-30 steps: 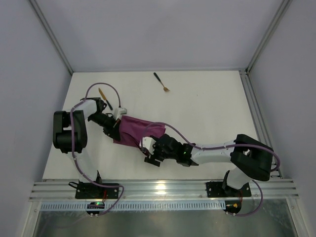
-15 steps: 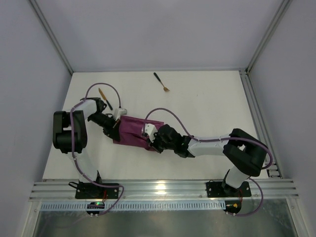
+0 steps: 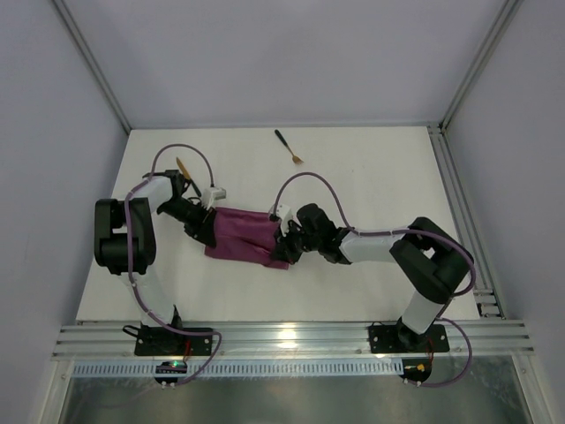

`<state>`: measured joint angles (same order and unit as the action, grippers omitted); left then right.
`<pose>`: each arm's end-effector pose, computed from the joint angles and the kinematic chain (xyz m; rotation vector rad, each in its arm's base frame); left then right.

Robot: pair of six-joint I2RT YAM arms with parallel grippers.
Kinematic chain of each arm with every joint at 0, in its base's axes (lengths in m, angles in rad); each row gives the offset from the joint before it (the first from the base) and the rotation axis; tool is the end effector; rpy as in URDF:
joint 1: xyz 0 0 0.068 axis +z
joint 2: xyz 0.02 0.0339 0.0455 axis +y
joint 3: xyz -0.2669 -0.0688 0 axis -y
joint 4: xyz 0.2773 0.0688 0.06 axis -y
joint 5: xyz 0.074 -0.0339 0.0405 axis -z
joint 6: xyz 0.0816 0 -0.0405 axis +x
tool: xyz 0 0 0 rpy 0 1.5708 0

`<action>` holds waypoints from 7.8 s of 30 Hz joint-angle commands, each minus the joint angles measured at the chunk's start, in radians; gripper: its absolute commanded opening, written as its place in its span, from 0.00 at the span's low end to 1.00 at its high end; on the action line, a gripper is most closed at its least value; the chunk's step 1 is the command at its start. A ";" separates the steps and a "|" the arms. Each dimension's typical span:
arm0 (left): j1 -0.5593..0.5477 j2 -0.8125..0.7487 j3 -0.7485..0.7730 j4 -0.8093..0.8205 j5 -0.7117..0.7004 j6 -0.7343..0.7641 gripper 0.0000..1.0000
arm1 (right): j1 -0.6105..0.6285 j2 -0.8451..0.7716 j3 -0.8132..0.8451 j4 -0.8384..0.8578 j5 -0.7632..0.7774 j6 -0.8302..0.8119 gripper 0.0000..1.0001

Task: Fold the napkin into a case and place the utensils inside
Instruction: Fold the lower triangle-folded napkin at the center of the board, then smooth out the 2/3-rectangle-folded napkin at the center of the board.

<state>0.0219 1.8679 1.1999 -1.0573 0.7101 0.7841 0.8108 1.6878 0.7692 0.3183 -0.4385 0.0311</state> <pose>0.3332 -0.0459 0.1098 0.9716 2.6420 -1.0451 0.2430 0.3060 0.1111 -1.0999 1.9812 0.9427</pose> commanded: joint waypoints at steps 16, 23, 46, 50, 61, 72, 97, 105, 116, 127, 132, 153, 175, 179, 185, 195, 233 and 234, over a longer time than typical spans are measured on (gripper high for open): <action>-0.011 -0.012 -0.031 0.151 0.005 -0.150 0.05 | -0.125 0.150 0.050 0.122 -0.240 0.202 0.19; -0.011 -0.001 -0.007 0.250 -0.072 -0.266 0.00 | -0.176 0.130 0.041 0.140 -0.207 0.288 0.46; -0.011 -0.023 -0.013 0.276 -0.110 -0.267 0.00 | -0.214 0.173 0.125 0.048 -0.101 0.374 0.45; -0.010 -0.021 -0.014 0.276 -0.106 -0.269 0.00 | -0.225 0.138 0.157 0.007 -0.074 0.345 0.54; -0.011 -0.041 -0.013 0.276 -0.095 -0.279 0.00 | -0.228 0.162 0.214 -0.079 -0.088 0.297 0.21; -0.011 -0.059 -0.013 0.266 -0.054 -0.282 0.00 | -0.229 0.168 0.213 -0.122 -0.083 0.263 0.06; -0.045 -0.269 0.012 0.332 -0.073 -0.344 0.58 | -0.229 0.225 0.163 -0.033 -0.088 0.299 0.04; -0.422 -0.345 0.010 0.307 -0.164 -0.310 0.51 | -0.229 0.219 0.157 -0.013 -0.112 0.314 0.04; -0.654 -0.145 -0.003 0.517 -0.162 -0.419 0.58 | -0.229 0.216 0.153 -0.015 -0.124 0.317 0.04; -0.655 -0.035 -0.014 0.557 -0.204 -0.447 0.38 | -0.229 0.219 0.157 -0.010 -0.138 0.313 0.04; -0.655 -0.035 -0.011 0.566 -0.233 -0.450 0.18 | -0.229 0.210 0.159 -0.013 -0.147 0.302 0.04; -0.620 -0.004 0.026 0.507 -0.207 -0.462 0.15 | -0.249 0.125 0.219 -0.160 -0.101 0.260 0.35; -0.614 -0.001 0.030 0.487 -0.195 -0.451 0.19 | -0.349 0.087 0.171 -0.035 -0.129 0.474 0.44; -0.614 0.001 0.033 0.488 -0.190 -0.454 0.20 | -0.349 0.066 0.104 0.051 -0.190 0.535 0.44; -0.614 0.007 0.036 0.487 -0.193 -0.457 0.23 | -0.320 0.052 0.022 0.116 -0.203 0.555 0.48; -0.614 0.016 0.044 0.477 -0.196 -0.457 0.23 | -0.288 0.116 0.036 0.151 -0.187 0.570 0.47; -0.602 -0.119 0.116 0.318 -0.222 -0.398 0.61 | -0.277 0.213 0.102 0.162 -0.146 0.572 0.04; -0.587 -0.150 0.127 0.284 -0.222 -0.387 0.63 | -0.277 0.219 0.104 0.160 -0.146 0.570 0.04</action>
<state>-0.5880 1.8263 1.2675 -0.6830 0.4873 0.3569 0.5282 1.8923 0.8368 0.4408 -0.6079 0.6239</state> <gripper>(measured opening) 0.619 0.043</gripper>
